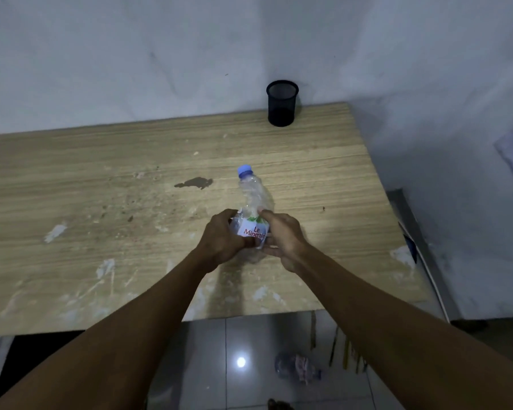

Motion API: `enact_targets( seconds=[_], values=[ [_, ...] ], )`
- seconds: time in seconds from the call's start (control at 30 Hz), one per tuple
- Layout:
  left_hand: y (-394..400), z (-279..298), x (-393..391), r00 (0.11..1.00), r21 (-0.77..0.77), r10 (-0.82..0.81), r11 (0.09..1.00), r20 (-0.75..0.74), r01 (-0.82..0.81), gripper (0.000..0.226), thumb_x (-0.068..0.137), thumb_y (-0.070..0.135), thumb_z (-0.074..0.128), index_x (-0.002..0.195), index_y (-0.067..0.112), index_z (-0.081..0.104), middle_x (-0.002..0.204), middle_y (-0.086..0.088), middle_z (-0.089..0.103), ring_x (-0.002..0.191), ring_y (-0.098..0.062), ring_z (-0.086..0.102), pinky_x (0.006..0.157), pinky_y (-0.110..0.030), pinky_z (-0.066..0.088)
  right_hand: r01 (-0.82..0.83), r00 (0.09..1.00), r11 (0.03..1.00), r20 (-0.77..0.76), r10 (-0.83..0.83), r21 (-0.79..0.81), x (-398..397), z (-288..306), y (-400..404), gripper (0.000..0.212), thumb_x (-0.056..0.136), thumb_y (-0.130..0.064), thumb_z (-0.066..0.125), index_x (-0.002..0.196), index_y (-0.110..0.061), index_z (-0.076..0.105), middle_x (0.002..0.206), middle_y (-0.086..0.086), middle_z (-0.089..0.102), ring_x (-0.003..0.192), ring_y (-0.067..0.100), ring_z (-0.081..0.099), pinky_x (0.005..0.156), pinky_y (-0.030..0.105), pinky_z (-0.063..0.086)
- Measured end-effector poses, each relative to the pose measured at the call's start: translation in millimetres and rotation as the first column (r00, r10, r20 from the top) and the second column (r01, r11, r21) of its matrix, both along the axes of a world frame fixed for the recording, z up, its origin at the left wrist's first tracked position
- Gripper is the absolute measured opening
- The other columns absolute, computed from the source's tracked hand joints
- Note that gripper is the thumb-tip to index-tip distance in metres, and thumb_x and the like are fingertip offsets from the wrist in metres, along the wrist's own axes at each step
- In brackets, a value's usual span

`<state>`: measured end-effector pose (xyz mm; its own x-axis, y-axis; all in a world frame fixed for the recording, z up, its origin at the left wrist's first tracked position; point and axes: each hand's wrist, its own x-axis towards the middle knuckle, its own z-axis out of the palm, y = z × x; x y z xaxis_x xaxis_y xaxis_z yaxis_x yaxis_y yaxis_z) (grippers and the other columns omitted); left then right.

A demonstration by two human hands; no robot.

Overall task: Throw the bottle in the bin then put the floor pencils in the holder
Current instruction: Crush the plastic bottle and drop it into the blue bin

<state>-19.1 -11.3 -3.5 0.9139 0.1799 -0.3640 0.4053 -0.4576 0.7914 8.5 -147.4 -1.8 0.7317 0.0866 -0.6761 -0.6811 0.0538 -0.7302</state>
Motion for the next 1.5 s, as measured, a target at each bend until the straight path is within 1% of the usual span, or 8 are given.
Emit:
enact_targets(
  seconds=[0.37,0.6,0.8,0.97,1.07,1.2,1.3,1.5],
  values=[
    [-45,58,-121,0.965,-0.12,-0.262,0.958,-0.007,0.259,0.044,0.066,0.011,0.085,0.106,0.011,0.065,0.097,-0.008,0.071,0.075,-0.009,0.062,0.061,-0.011,0.05,0.175,0.984,0.969,-0.022,-0.174,0.177,-122,62,-53,0.039,0.073,-0.011,0.081,0.105,0.006,0.068,0.087,0.021,0.072,0.057,0.028,0.07,0.05,0.03,0.057],
    [-75,77,-216,0.952,-0.207,-0.307,0.931,0.006,0.302,0.047,0.069,0.014,0.085,0.109,0.007,0.062,0.094,-0.006,0.072,0.071,-0.009,0.067,0.058,-0.013,0.051,0.257,0.964,0.956,0.031,-0.264,0.144,-222,70,-72,0.048,0.069,-0.014,0.084,0.109,0.007,0.066,0.095,0.024,0.075,0.084,0.041,0.073,0.078,0.058,0.058],
    [-99,72,-279,0.898,-0.3,-0.432,0.869,-0.076,0.393,0.052,0.063,0.028,0.088,0.11,0.017,0.068,0.104,-0.004,0.076,0.097,-0.02,0.072,0.09,-0.041,0.057,0.281,0.96,0.953,-0.017,-0.281,0.117,-298,65,-109,0.052,0.074,-0.013,0.081,0.118,0.004,0.061,0.099,0.023,0.074,0.072,0.033,0.073,0.066,0.052,0.061],
    [-130,61,-301,0.836,-0.274,-0.502,0.855,-0.222,0.441,0.059,0.071,0.017,0.08,0.125,0.017,0.058,0.092,0.006,0.072,0.081,-0.008,0.065,0.063,-0.022,0.048,0.293,0.955,0.955,-0.061,-0.29,0.042,-327,47,-152,0.038,0.075,-0.014,0.08,0.105,0.001,0.062,0.095,0.02,0.073,0.08,0.036,0.071,0.07,0.047,0.06],
    [-148,41,-298,0.821,-0.234,-0.454,0.889,-0.346,0.393,0.074,0.074,0.007,0.065,0.143,0.015,0.04,0.104,-0.01,0.068,0.083,-0.017,0.061,0.066,-0.029,0.047,0.293,0.952,0.956,-0.096,-0.291,0.011,-330,29,-186,0.034,0.076,-0.013,0.08,0.101,-0.003,0.06,0.09,0.019,0.072,0.076,0.035,0.07,0.068,0.044,0.06],
    [-184,13,-286,0.856,-0.135,-0.319,0.948,-0.407,0.289,0.058,0.083,0.003,0.058,0.139,0.012,0.043,0.095,-0.011,0.063,0.082,-0.017,0.059,0.064,-0.028,0.048,0.259,0.954,0.966,-0.15,-0.26,-0.029,-322,6,-237,0.025,0.08,-0.012,0.076,0.096,0.0,0.062,0.085,0.02,0.071,0.068,0.034,0.068,0.054,0.034,0.057],
    [-217,-11,-273,0.864,-0.115,-0.243,0.97,-0.44,0.215,0.053,0.086,0.001,0.056,0.137,0.007,0.044,0.106,-0.015,0.06,0.081,-0.017,0.059,0.061,-0.024,0.049,0.232,0.954,0.972,-0.187,-0.235,-0.035,-306,-10,-280,0.036,0.08,-0.012,0.076,0.109,0.005,0.061,0.098,0.024,0.071,0.078,0.037,0.07,0.067,0.042,0.059],
    [-291,-59,-249,0.835,-0.118,-0.197,0.98,-0.514,0.158,0.042,0.091,0.003,0.052,0.133,0.001,0.048,0.117,-0.022,0.059,0.085,-0.023,0.061,0.064,-0.027,0.049,0.208,0.952,0.976,-0.216,-0.217,-0.063,-269,-43,-362,0.021,0.081,-0.007,0.074,0.098,0.001,0.064,0.086,0.018,0.071,0.064,0.027,0.068,0.049,0.028,0.054]
  ],
)
